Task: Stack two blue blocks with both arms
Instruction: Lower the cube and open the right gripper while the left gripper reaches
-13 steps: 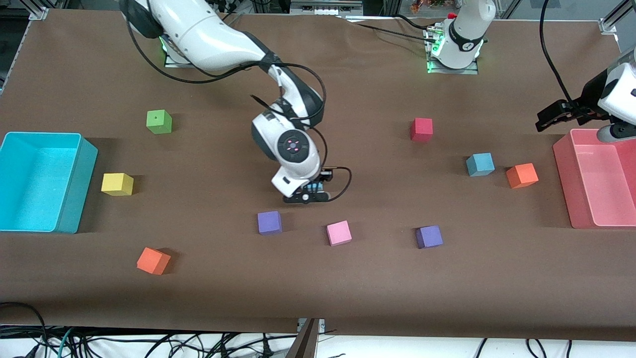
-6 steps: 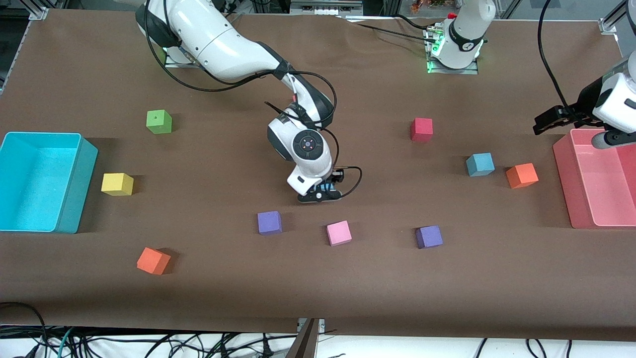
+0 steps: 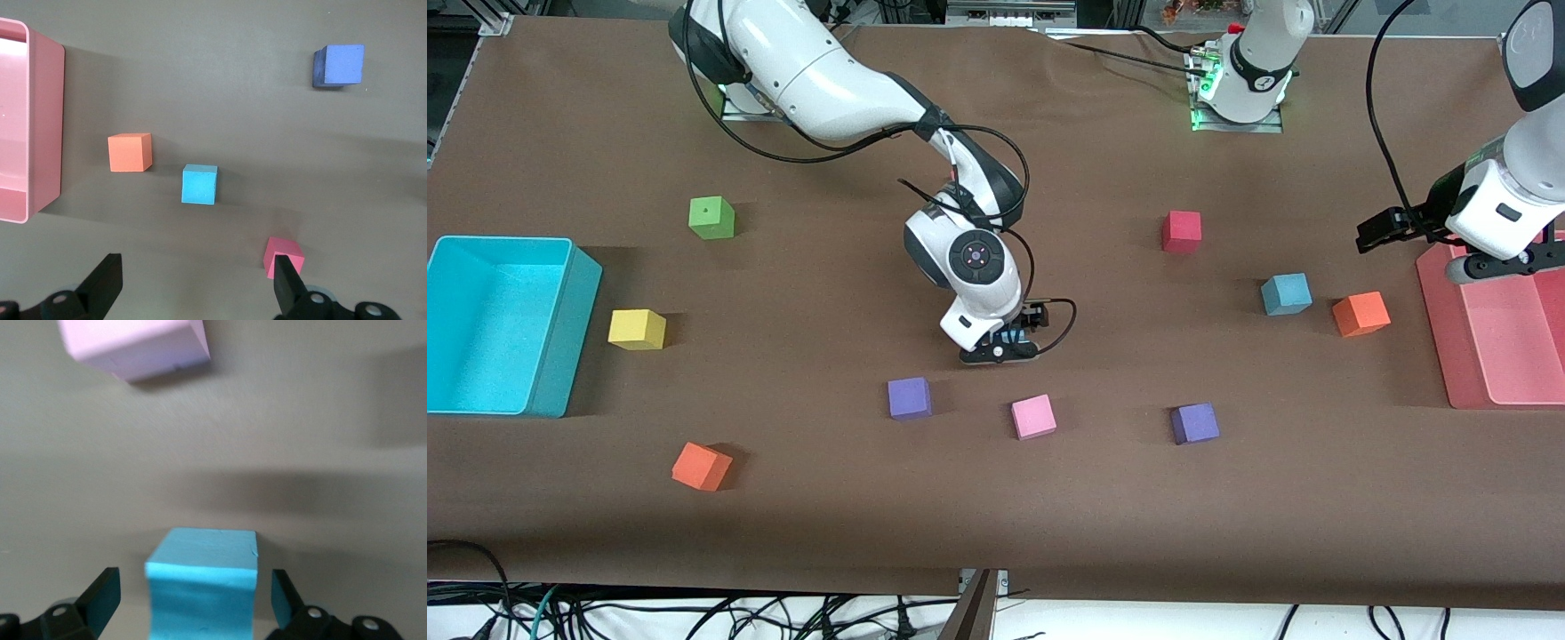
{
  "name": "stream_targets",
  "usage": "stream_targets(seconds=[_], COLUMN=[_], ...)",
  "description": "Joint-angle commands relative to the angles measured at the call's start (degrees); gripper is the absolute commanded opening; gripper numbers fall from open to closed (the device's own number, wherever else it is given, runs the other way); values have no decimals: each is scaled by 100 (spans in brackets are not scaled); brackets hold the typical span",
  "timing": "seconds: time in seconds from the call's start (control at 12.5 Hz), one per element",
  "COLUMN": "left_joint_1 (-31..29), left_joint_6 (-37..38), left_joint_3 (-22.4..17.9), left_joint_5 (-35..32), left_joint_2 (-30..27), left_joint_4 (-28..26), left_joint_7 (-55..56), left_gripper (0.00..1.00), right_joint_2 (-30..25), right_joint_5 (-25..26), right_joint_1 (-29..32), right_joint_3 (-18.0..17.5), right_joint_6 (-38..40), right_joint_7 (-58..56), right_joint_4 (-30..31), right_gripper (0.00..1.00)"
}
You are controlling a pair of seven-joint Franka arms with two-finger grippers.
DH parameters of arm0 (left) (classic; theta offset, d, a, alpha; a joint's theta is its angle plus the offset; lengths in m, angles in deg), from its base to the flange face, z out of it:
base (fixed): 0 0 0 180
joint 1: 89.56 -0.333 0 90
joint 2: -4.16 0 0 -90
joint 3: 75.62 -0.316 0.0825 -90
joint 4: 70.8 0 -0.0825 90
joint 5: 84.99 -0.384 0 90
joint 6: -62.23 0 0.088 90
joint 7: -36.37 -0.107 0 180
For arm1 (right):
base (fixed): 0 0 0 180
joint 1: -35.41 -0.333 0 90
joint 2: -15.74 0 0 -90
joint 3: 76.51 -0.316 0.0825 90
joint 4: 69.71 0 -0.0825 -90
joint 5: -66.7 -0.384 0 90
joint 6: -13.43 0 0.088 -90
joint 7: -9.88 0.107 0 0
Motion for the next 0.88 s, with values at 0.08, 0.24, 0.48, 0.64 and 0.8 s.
stream_targets(seconds=[0.08,0.24,0.48,0.64,0.8], left_joint_1=[61,61,61,52,34], left_joint_6=[-307,-720,-1700,-3036,-3472], left_joint_3=[-1,-1,7,-1,-10], left_joint_5=[-61,-17,-52,-61,-70], left_joint_2=[-70,-70,141,272,561], left_joint_4=[-371,-986,-1704,-2540,-2789], left_joint_7=[-28,-141,-204,-204,-204], left_gripper=[100,100,100,100,100], right_joint_2=[-919,-1542,-2281,-2546,-2574], right_joint_5=[59,32,-483,-1475,-1961], right_joint_1=[74,169,459,565,574], right_joint_3=[-148,-139,-139,-130,-130], right_joint_6=[669,750,59,-1352,-2559], right_joint_7=[-578,-1368,-2493,-3661,-4375], right_joint_4=[352,1106,2397,3565,4324], right_gripper=[100,100,100,100,100])
